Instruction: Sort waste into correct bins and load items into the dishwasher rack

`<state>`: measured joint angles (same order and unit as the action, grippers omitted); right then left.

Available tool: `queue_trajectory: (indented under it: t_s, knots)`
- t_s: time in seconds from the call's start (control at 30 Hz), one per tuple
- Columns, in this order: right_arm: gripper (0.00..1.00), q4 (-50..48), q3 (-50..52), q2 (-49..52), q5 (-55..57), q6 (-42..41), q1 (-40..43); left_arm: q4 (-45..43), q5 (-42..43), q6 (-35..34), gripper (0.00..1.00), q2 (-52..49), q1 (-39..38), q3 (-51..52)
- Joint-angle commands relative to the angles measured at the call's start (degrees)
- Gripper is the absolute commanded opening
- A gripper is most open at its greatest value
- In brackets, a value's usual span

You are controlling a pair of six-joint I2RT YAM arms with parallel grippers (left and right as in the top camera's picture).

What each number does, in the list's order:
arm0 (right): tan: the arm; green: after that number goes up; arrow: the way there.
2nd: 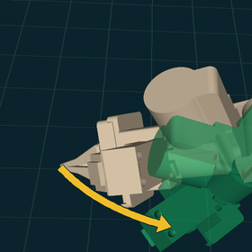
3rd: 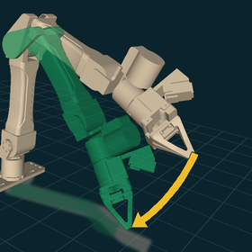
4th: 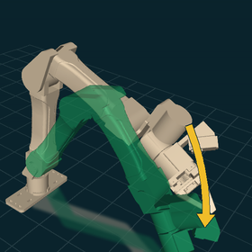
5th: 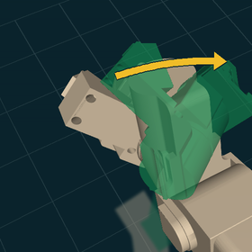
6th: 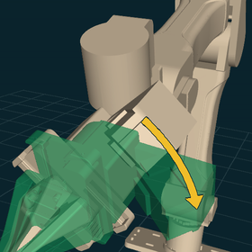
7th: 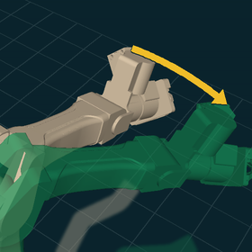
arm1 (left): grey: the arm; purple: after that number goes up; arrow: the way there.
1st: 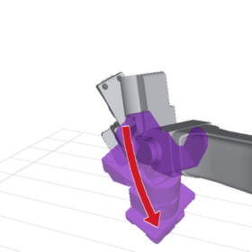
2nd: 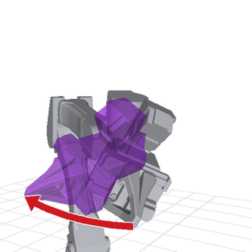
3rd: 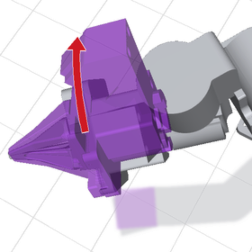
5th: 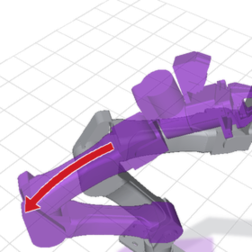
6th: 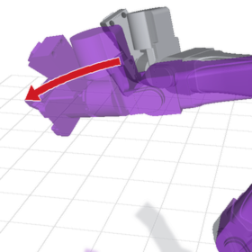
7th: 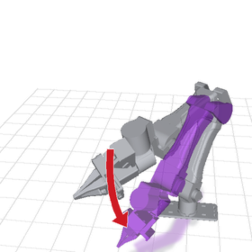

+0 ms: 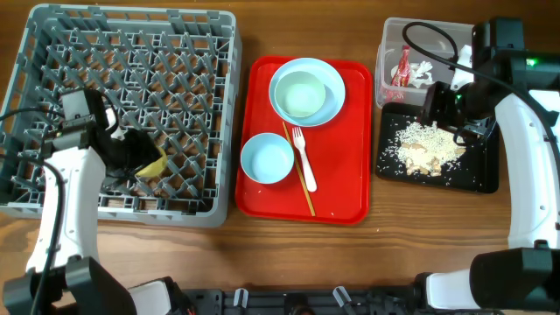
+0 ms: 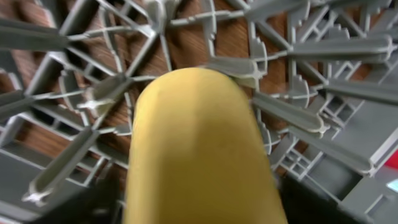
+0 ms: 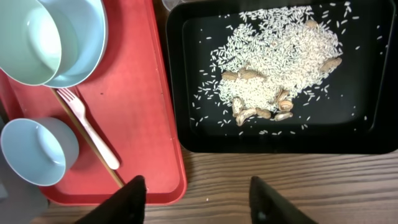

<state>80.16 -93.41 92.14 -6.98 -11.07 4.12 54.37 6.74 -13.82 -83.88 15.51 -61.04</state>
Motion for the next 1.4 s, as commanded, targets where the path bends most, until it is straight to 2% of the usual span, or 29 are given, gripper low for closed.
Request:
queue_trajectory:
  t_s: [0.0,0.2,0.27,0.47,0.63,0.77,0.93,1.07,1.2,1.33,1.37]
  knots:
    - [0.64,0.04,-0.96,-0.61,1.03,0.55,0.02,0.04,2.82,0.13,1.0,0.13,0.37,-1.92]
    - [0.87,0.02,-0.96,-0.61,1.03,0.57,0.02,1.92,2.97,-0.11,1.0,4.37,0.17,-9.62]
    - [1.0,-0.04,-0.96,-0.61,1.03,0.57,0.02,1.42,3.54,-0.09,1.0,5.86,-0.76,-11.41]
    - [1.0,-0.76,-0.96,-0.61,1.03,0.52,0.02,-0.17,4.07,-0.35,1.0,7.45,-12.09,-11.67]
    - [1.0,-0.83,-0.96,-0.61,1.03,0.39,0.02,-3.06,2.64,-0.28,1.0,4.46,-25.62,-11.63]
    - [1.0,-0.81,-0.96,-0.61,1.03,0.39,0.02,-6.6,5.01,-0.31,1.0,1.09,-34.14,-11.63]
    - [1.0,-0.81,-0.96,-0.61,1.03,0.39,0.02,-10.8,3.54,-0.28,0.82,-5.25,-43.85,-11.63]
    - [1.0,-0.79,-0.96,-0.61,1.03,0.37,0.02,-11.1,-5.6,-0.28,0.79,-12.72,-50.93,-11.63]
    - [1.0,-0.79,-0.96,-0.61,1.03,0.37,0.02,-11.34,-8.46,-0.28,0.75,-18.1,-54.47,-11.63]
    - [1.0,-0.79,-0.96,-0.61,1.03,0.37,0.02,-11.89,-9.38,-0.28,0.68,-23.12,-57.2,-11.63]
    - [1.0,-0.79,-0.96,-0.61,1.03,0.35,0.02,-12.07,-9.68,-0.28,0.62,-24.0,-57.64,-11.63]
